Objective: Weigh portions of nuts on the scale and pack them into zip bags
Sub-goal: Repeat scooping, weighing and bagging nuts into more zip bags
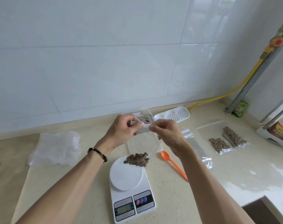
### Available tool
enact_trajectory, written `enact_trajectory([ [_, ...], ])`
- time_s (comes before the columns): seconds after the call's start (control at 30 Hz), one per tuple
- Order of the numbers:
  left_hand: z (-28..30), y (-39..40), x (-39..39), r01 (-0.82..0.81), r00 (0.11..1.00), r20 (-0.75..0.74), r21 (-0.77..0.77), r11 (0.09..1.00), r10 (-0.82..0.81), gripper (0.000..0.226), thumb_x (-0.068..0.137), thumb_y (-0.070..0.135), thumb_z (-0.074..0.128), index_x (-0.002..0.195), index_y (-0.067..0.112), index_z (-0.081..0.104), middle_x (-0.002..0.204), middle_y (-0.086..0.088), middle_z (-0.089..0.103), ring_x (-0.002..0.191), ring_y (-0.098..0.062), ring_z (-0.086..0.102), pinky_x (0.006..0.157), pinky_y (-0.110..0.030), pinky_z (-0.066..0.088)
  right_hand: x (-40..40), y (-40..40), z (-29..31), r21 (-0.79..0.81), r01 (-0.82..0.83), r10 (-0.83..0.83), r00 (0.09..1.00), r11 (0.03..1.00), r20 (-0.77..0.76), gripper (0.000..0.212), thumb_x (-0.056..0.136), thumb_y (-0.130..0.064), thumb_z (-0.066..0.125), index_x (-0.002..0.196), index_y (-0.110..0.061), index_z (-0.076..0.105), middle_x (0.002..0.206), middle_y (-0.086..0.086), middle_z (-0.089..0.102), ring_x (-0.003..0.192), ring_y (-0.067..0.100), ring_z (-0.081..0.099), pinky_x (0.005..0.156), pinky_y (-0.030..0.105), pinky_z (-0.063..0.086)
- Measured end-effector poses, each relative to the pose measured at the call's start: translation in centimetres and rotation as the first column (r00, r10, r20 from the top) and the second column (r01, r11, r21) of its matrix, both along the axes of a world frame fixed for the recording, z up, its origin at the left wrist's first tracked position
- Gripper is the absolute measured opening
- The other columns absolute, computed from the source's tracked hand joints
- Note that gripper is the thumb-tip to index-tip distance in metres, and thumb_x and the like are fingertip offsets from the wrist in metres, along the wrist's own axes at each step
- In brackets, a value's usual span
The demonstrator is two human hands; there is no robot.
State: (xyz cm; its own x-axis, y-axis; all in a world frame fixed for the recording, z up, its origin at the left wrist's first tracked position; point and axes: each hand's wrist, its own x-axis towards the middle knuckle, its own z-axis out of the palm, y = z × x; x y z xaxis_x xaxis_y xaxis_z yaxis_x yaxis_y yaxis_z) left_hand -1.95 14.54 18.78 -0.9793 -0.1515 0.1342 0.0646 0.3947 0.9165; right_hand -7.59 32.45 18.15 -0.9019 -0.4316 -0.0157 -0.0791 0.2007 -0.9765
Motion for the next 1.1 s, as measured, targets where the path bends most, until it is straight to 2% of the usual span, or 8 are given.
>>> enact_trajectory([
  [0.17,1.7,2.6,0.3,-0.137,0.989,-0.073,-0.085,0.987,0.131,0.016,0.094,0.021,0.063,0.079,0.015,0.065,0.068,0.0,0.063,0.061,-0.011,0.057,0.059,-0.029,0.048,-1.1,1.7,1.8,-0.075,-0.01,0.011,1.0,0.997,0.005,0.023,0.085,-0.012,0.071,0.062,-0.014,0.066,0.057,0.0,0.054,0.056,0.012,0.048,0.056,0.028,0.044],
  [0.33,3.3,4.5,0.6,-0.205,0.979,-0.019,0.02,0.979,0.205,0.015,0.09,0.018,0.068,0.076,0.013,0.069,0.059,0.006,0.062,0.057,-0.008,0.058,0.062,-0.027,0.05,-2.3,4.2,2.9,-0.066,-0.091,0.087,0.995,0.994,-0.057,0.029,0.086,-0.01,0.067,0.058,-0.015,0.063,0.057,0.001,0.052,0.056,0.012,0.049,0.059,0.031,0.044],
  [0.43,4.1,5.8,0.6,-0.153,0.988,0.039,0.09,0.984,0.15,0.01,0.086,0.02,0.073,0.078,0.013,0.075,0.073,0.008,0.071,0.068,-0.005,0.064,0.069,-0.023,0.049,-2.9,5.2,3.6,-0.072,-0.147,0.14,0.986,0.987,-0.088,0.021,0.085,-0.008,0.07,0.064,-0.009,0.066,0.059,0.003,0.057,0.058,0.014,0.051,0.06,0.03,0.045],
  [0.5,4.3,6.6,0.3,-0.175,0.985,0.011,0.022,0.984,0.174,0.011,0.086,0.023,0.073,0.078,0.016,0.076,0.083,0.008,0.074,0.083,-0.003,0.067,0.082,-0.023,0.049,-3.2,5.6,4.1,-0.064,-0.19,0.184,0.978,0.98,-0.095,0.02,0.085,-0.009,0.069,0.066,-0.009,0.067,0.06,0.002,0.059,0.059,0.014,0.053,0.06,0.028,0.047],
  [0.63,4.9,8.1,0.0,-0.266,0.962,-0.06,-0.001,0.964,0.265,0.014,0.088,0.021,0.071,0.078,0.014,0.075,0.084,0.007,0.075,0.089,-0.004,0.068,0.089,-0.024,0.048,-3.8,6.5,4.9,-0.167,-0.189,0.187,0.982,0.968,-0.025,0.018,0.088,-0.008,0.068,0.07,-0.004,0.068,0.063,0.008,0.056,0.06,0.016,0.052,0.059,0.027,0.047],
  [0.7,5.3,8.6,-0.1,-0.281,0.957,-0.061,0.02,0.959,0.282,0.014,0.088,0.021,0.07,0.078,0.013,0.075,0.084,0.006,0.075,0.089,-0.004,0.068,0.088,-0.024,0.048,-4.4,7.1,5.2,-0.178,-0.183,0.178,0.983,0.967,-0.041,0.019,0.089,-0.008,0.067,0.073,0.002,0.069,0.063,0.01,0.056,0.06,0.016,0.052,0.06,0.029,0.046],
  [0.87,6.3,9.5,-0.4,-0.238,0.969,-0.049,0.099,0.966,0.243,0.014,0.084,0.006,0.071,0.072,0.011,0.075,0.07,0.004,0.071,0.059,0.001,0.059,0.06,-0.013,0.043,-4.9,7.6,5.9,-0.042,-0.155,0.145,0.973,0.987,-0.181,0.019,0.089,-0.012,0.066,0.072,-0.004,0.068,0.06,0.003,0.057,0.056,0.014,0.05,0.058,0.034,0.044],
  [1.1,6.9,9.1,-2.1,-0.175,0.982,-0.071,0.006,0.984,0.175,0.015,0.087,0.012,0.071,0.072,0.016,0.074,0.072,0.005,0.072,0.074,-0.007,0.067,0.073,-0.02,0.049,-6.0,6.6,6.7,-0.053,-0.208,0.201,0.973,0.977,-0.115,0.016,0.086,-0.011,0.069,0.072,-0.003,0.07,0.058,0.0,0.049,0.061,0.015,0.046,0.063,0.033,0.044],
])
